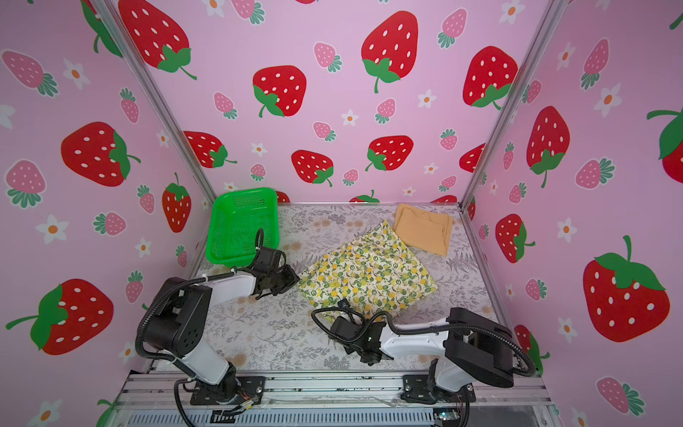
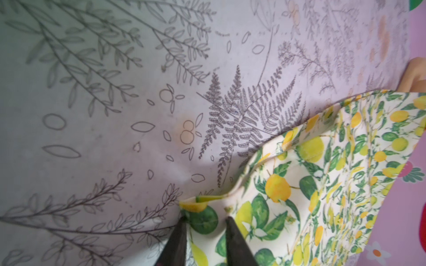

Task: Fold and stack skirts
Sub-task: Fold the skirt at the center of the table.

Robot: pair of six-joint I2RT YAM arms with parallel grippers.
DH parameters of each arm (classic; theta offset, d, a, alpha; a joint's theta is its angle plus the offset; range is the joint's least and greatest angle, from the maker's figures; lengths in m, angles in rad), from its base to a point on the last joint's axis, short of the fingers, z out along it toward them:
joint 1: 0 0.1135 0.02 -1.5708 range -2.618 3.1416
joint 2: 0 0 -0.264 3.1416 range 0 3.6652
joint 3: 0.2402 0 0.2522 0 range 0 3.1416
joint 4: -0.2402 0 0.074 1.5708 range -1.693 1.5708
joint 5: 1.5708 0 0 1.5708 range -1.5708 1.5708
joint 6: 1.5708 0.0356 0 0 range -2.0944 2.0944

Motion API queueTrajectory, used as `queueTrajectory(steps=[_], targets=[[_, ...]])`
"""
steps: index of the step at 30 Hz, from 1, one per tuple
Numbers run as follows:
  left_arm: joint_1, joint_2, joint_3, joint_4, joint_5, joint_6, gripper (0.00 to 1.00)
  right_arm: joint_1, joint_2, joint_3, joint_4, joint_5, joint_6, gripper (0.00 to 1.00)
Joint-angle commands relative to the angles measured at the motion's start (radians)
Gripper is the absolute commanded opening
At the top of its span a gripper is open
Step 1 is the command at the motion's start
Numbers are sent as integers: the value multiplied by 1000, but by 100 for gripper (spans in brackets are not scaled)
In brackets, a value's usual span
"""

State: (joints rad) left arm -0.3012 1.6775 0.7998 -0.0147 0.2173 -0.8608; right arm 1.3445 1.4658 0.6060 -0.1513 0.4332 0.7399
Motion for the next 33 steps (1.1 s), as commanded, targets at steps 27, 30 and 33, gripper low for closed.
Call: queueTrajectory(steps=[27, 30, 33], targets=[[-2, -162, 163, -219, -44, 70, 0, 51, -49, -45, 131, -80, -51, 77], [-1, -155, 169, -220, -45, 71, 0, 109, -10, -33, 136, -63, -40, 77], [-2, -154, 173, -220, -42, 71, 0, 112, 17, -41, 140, -56, -20, 68]])
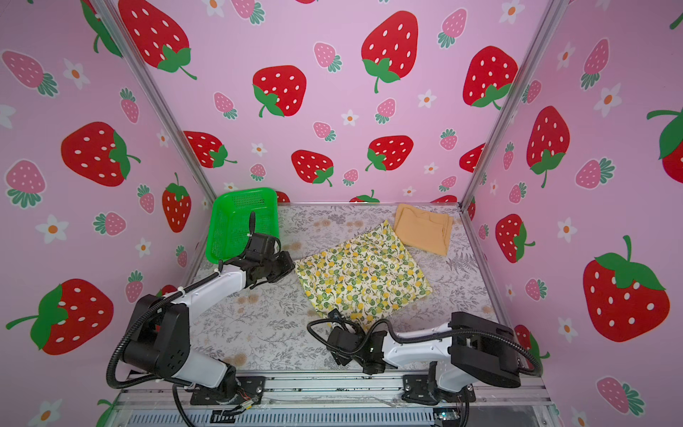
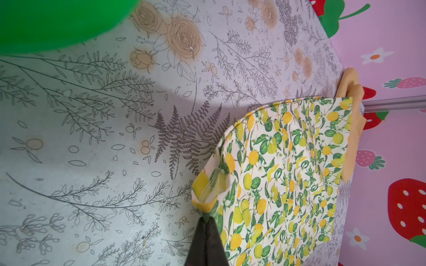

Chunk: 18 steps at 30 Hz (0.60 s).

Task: Fold and stack skirts
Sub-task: Fold the skirt at the center of the table.

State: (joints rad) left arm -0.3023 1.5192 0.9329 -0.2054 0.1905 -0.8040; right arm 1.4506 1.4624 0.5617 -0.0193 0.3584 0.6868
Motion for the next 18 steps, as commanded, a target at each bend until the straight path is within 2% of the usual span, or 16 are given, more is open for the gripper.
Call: queueTrajectory(steps=[1, 4, 13, 18], targets=[[-1, 4, 41, -29, -16, 14, 0, 6, 25, -2, 13, 18, 37, 65], [1, 2, 51, -41, -21, 20, 0, 5, 25, -15, 13, 21, 51, 58], [8, -5, 65, -53, -26, 26, 0, 6, 52, -11, -33, 43, 75, 52], [14, -13, 81, -67, -26, 31, 0, 7, 74, -23, -38, 39, 100, 39]])
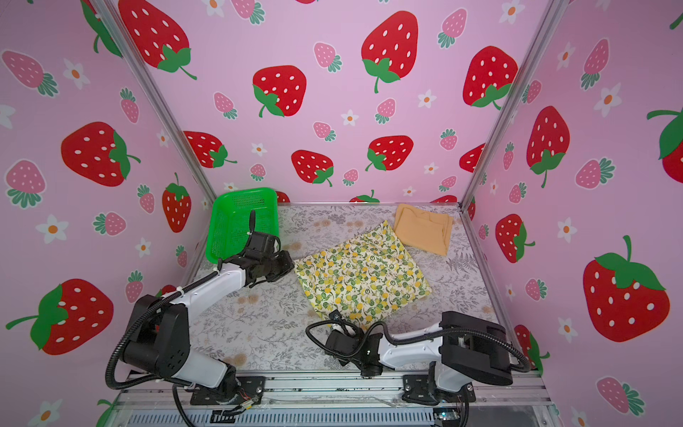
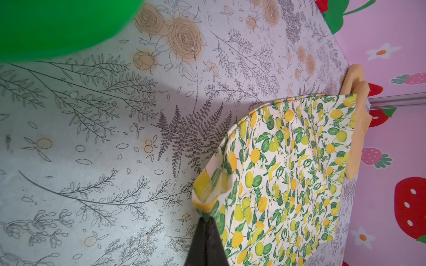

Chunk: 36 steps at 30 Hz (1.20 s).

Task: Fold and stack skirts
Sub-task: Fold the skirt at the center of the table.

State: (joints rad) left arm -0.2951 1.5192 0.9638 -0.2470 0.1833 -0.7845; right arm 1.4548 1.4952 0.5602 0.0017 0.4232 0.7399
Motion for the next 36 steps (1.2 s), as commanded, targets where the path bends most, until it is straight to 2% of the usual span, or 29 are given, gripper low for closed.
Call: queueTrajectory(steps=[1, 5, 8, 13, 20, 28, 33, 36], targets=[[7, -14, 54, -28, -21, 13, 0, 2, 44, -25, -58, -25, 49, 34], [9, -18, 64, -35, -22, 17, 0, 1, 54, -14, -66, -18, 40, 11], [13, -23, 68, -43, -21, 21, 0, 3, 55, 9, -66, -20, 7, 4], [27, -65, 73, -72, -31, 31, 0, 3, 45, 78, -50, -60, -53, 2], [68, -221, 82, -144, -83, 49, 0, 2, -20, 153, 32, -189, -107, 2], [64, -371, 106, -221, -125, 55, 0, 4, -106, 217, 78, -315, -123, 1], [50, -442, 106, -210, -124, 15, 0, -6, -161, 256, 8, -299, -124, 1], [7, -416, 154, -220, -121, 19, 0, -41, -206, 216, -13, -305, -93, 1]])
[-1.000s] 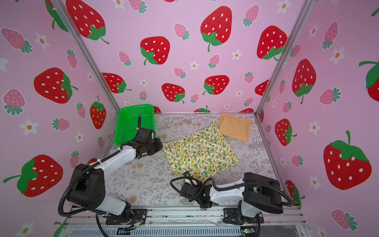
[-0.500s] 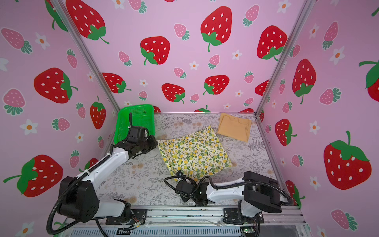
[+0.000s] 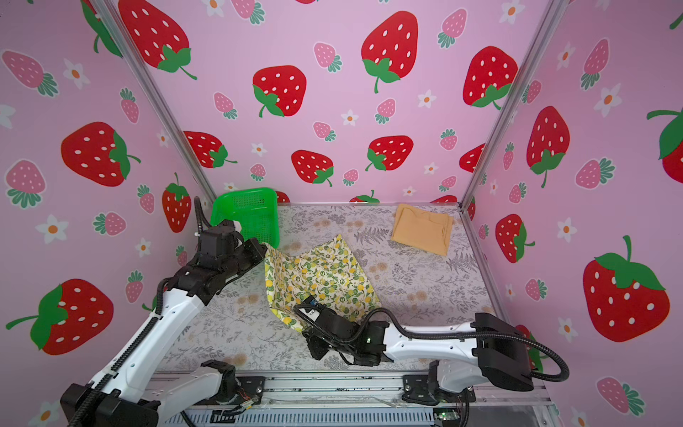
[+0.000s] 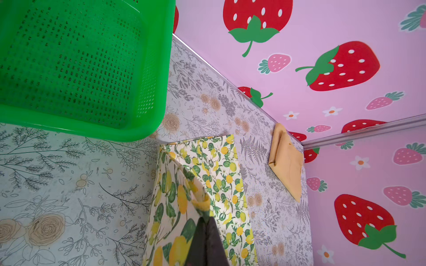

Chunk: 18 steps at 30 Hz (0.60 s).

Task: Fold and stack skirts
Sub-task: Fold the skirt at the center of the table.

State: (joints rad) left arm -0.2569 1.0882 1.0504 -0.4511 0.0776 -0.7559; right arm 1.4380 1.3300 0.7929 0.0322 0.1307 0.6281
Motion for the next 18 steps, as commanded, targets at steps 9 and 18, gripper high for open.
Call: queueTrajectory(steps=[9, 18], targets=[[-87, 240, 176, 117, -36, -20, 0, -217, -162, -161, -85, -14, 62, 1], [-117, 545, 383, 172, -15, -22, 0, -341, -206, -198, -125, -1, 67, 1]])
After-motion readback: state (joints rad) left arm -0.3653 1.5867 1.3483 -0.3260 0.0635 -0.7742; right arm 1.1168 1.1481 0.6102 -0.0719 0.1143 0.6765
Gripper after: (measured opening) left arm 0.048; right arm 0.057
